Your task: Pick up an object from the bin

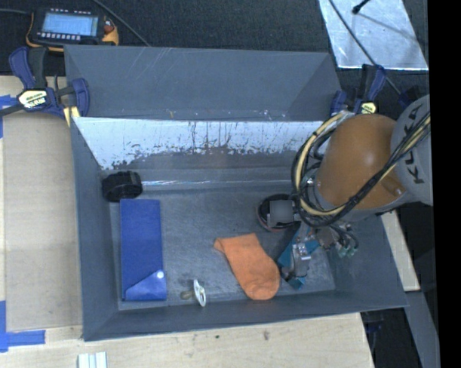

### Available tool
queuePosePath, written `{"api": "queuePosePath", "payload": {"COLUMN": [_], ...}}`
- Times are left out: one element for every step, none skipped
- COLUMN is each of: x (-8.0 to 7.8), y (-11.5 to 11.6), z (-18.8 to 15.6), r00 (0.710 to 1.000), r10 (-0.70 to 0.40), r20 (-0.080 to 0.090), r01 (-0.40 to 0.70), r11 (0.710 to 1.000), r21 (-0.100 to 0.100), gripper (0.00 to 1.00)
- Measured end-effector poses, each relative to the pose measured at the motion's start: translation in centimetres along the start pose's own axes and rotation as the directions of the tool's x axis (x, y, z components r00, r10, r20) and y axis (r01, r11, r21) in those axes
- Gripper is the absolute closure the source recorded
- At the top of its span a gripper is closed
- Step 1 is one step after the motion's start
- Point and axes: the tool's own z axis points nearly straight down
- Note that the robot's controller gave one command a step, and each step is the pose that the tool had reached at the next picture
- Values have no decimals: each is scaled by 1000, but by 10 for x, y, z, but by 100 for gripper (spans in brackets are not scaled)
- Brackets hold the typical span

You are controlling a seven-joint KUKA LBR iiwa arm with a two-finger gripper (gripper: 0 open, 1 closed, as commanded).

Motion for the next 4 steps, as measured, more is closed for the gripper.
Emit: {"api": "queuePosePath", "payload": {"x": [0, -31, -31, -28], "y": [0, 33, 33, 65], "z": [0, 52, 52, 54], "r00": [1000, 998, 998, 922], "r10": [0, -70, -70, -388], "r20": [0, 3, 3, -2], "r01": [0, 70, 70, 388], "r11": [1000, 998, 998, 922], "r21": [0, 0, 0, -2], "gripper": [0, 100, 100, 0]}}
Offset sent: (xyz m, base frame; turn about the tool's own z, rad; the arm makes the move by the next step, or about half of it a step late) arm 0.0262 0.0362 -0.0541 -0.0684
